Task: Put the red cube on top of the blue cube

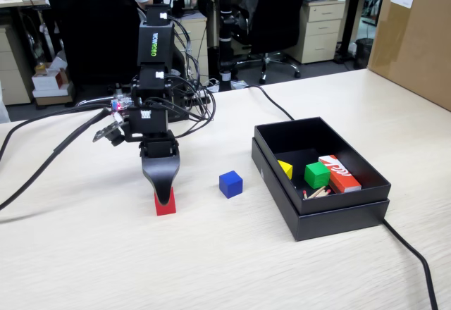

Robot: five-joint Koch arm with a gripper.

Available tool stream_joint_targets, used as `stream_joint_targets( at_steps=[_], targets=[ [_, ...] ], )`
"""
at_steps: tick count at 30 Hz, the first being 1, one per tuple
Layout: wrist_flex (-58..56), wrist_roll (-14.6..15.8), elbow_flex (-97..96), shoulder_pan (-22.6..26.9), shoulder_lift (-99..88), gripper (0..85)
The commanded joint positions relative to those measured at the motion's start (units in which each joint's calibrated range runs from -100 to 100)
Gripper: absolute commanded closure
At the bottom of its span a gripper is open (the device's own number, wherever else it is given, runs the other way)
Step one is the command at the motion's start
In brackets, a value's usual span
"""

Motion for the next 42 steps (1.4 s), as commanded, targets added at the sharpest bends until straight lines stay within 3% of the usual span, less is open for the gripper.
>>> stream_joint_targets(
  at_steps=[1,24,30,35,36,39,42],
  targets=[
    [-0.5,0.3,2.9,-0.1,-0.6,39.1],
    [0.0,0.3,2.7,-0.2,3.5,41.2],
    [0.0,0.3,2.7,-0.1,3.9,56.1],
    [0.0,0.0,1.4,0.0,4.0,57.3],
    [0.0,0.0,1.4,0.0,4.0,59.8],
    [1.4,0.5,2.3,-0.2,3.5,84.1],
    [1.5,0.5,2.4,-0.2,3.1,84.6]
  ],
)
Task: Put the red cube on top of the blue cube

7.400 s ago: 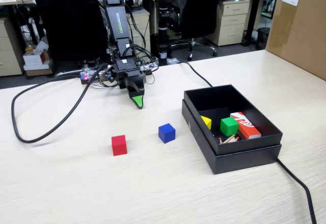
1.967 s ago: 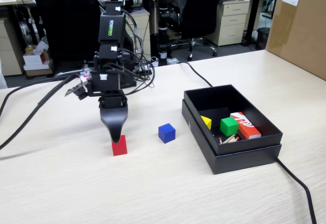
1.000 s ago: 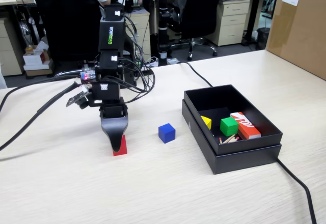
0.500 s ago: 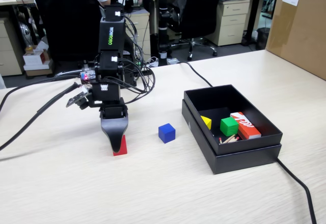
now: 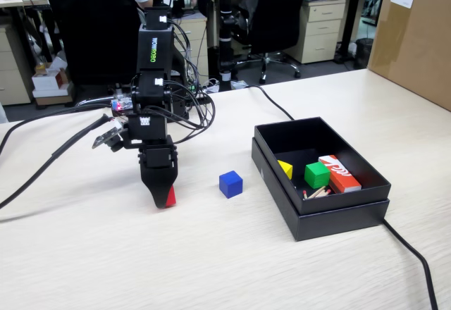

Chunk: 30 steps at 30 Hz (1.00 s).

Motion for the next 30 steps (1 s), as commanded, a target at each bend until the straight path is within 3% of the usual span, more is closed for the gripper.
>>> stream_joint_targets(
  at_steps=[1,11,18,30],
  targets=[
    [1.2,0.2,2.3,0.0,-1.2,84.6],
    [-2.4,4.0,-0.5,1.0,-23.1,84.6],
    [-7.6,6.3,-4.0,5.0,-37.3,84.6],
    [-7.4,7.9,0.0,12.0,-37.2,84.6]
  ],
)
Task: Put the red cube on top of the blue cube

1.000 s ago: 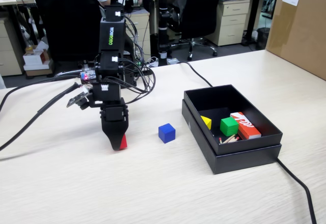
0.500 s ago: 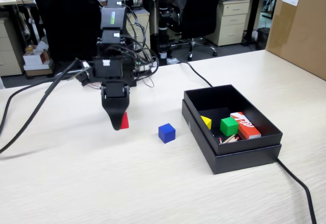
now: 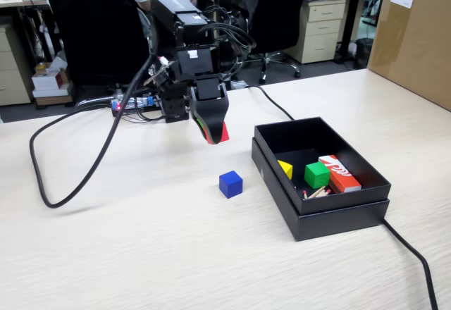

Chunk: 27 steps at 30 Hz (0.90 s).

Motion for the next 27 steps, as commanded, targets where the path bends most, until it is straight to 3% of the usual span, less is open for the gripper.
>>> stream_joint_targets(
  at_steps=[1,10,27],
  targets=[
    [0.1,0.4,9.0,0.7,2.6,84.6],
    [3.1,0.8,11.1,0.4,15.9,84.6],
    [4.5,1.5,12.2,0.4,20.1,84.6]
  ],
)
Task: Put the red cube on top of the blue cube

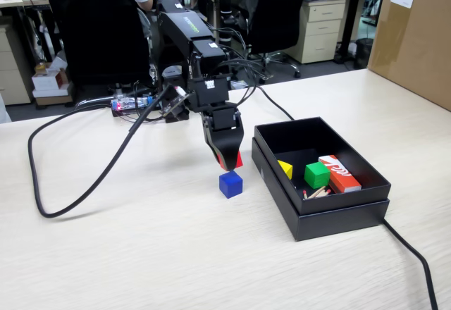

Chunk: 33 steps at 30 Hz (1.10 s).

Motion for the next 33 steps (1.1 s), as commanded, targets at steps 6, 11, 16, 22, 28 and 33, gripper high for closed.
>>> stream_joint_targets(
  at_steps=[6,11,16,22,28,33],
  targets=[
    [2.5,-0.1,4.0,-0.2,-1.1,84.6],
    [3.7,-0.1,3.6,-0.1,-1.1,84.6],
    [4.0,-0.2,3.4,0.0,-1.1,84.6],
    [4.2,-0.2,2.2,-0.5,-0.7,84.6],
    [4.3,-0.3,1.4,-1.0,-0.6,84.6],
    [4.4,-0.3,0.6,-0.9,0.0,84.6]
  ],
)
